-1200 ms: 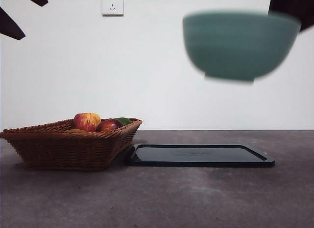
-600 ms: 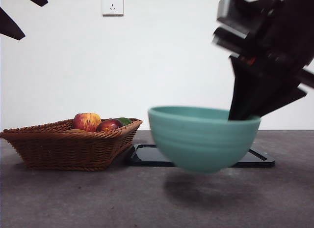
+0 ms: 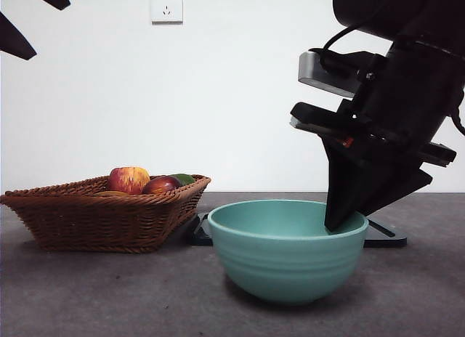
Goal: Pick up the wifruite, put it on the bowl, pick up the plate, put it on desk
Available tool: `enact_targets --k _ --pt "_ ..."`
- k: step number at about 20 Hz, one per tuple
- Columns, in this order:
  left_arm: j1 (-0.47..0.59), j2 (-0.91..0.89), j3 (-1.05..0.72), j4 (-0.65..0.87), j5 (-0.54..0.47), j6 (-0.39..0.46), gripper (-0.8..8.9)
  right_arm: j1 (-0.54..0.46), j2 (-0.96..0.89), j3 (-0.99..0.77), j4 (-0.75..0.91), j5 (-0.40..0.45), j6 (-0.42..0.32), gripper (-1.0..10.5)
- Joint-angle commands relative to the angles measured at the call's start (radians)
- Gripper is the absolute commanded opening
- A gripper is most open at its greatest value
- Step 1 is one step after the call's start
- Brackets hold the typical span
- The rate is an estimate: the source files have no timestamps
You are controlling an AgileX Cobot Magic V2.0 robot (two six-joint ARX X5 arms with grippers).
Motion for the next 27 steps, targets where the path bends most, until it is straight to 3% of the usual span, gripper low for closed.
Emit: enact_targets --k 1,2,8,15,22,27 --pt "-0.005 0.006 0.016 -0.001 0.006 0.012 3.4 0.014 0.011 0.005 0.01 0.002 0.012 1.8" --pt "-0.005 0.006 0.016 -0.003 0.006 0.012 3.41 0.017 0.011 0.005 0.01 0.002 0.014 2.3" --pt "-0.005 0.006 0.016 -0.005 0.006 0.012 3.41 0.016 -0.026 0.007 0.009 0.008 0.023 2.7" --pt "-0.005 0.006 0.016 -0.004 0.006 0.012 3.41 0.016 -0.288 0.015 -0.105 0.024 0.022 2.8" --pt "-0.005 0.006 0.016 -0.004 0.006 0.012 3.41 0.016 -0.564 0.024 -0.295 -0.18 0.019 2.8" --pt "-0.005 0.006 0.016 -0.004 0.006 0.012 3.41 0.016 -0.661 0.024 -0.425 -0.293 0.013 2.8"
